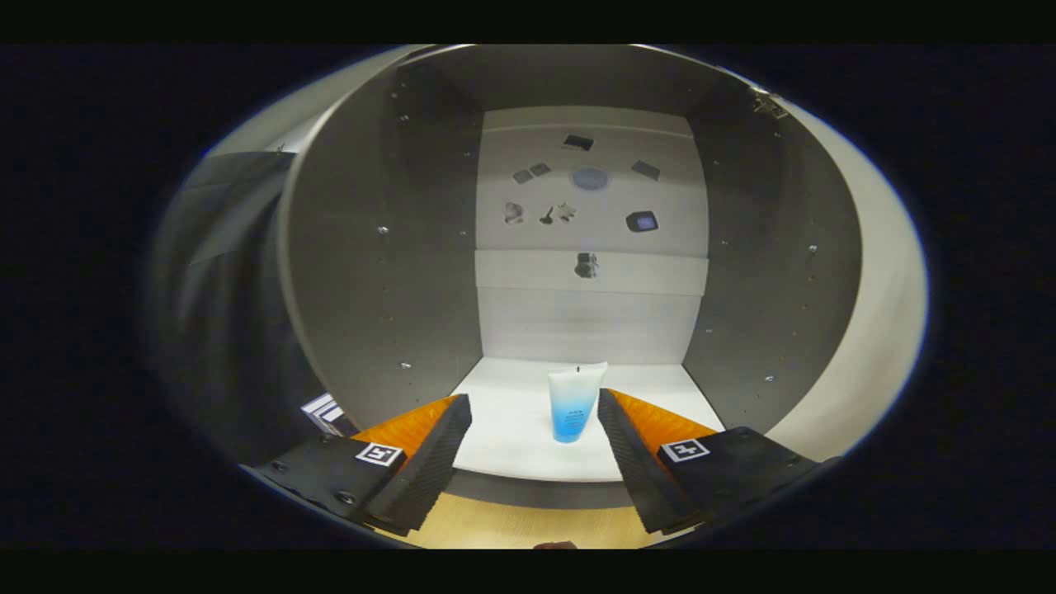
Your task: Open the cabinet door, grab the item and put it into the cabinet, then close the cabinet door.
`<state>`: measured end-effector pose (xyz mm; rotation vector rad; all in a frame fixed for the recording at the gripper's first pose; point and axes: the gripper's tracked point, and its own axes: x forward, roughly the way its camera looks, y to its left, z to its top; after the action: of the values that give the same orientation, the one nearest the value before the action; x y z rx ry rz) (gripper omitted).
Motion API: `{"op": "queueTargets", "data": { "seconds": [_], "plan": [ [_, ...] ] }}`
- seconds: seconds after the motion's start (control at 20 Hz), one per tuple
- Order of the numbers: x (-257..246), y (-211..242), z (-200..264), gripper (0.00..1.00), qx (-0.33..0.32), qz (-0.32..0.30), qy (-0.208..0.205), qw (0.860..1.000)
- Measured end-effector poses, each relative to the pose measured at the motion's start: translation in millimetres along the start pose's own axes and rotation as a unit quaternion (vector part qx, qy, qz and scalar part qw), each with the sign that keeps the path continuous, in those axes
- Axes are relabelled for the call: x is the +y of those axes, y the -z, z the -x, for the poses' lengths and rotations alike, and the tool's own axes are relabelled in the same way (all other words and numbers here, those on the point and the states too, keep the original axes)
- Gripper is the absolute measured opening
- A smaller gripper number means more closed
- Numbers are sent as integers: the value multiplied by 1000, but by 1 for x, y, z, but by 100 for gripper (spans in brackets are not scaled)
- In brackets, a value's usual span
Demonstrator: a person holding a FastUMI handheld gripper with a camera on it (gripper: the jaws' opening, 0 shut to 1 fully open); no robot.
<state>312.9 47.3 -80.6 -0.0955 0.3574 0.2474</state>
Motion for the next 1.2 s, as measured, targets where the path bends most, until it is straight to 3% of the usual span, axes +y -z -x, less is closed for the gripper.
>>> {"op": "queueTargets", "data": {
  "seconds": [0.35, 0.7, 1.2],
  "plan": [
    [26, -29, 128, 98, -86, 5, -6, 996],
    [19, -23, 245, 98, -125, 3, -9, 992],
    [-30, 13, 379, 98, -113, 2, -30, 993]
  ]
}}
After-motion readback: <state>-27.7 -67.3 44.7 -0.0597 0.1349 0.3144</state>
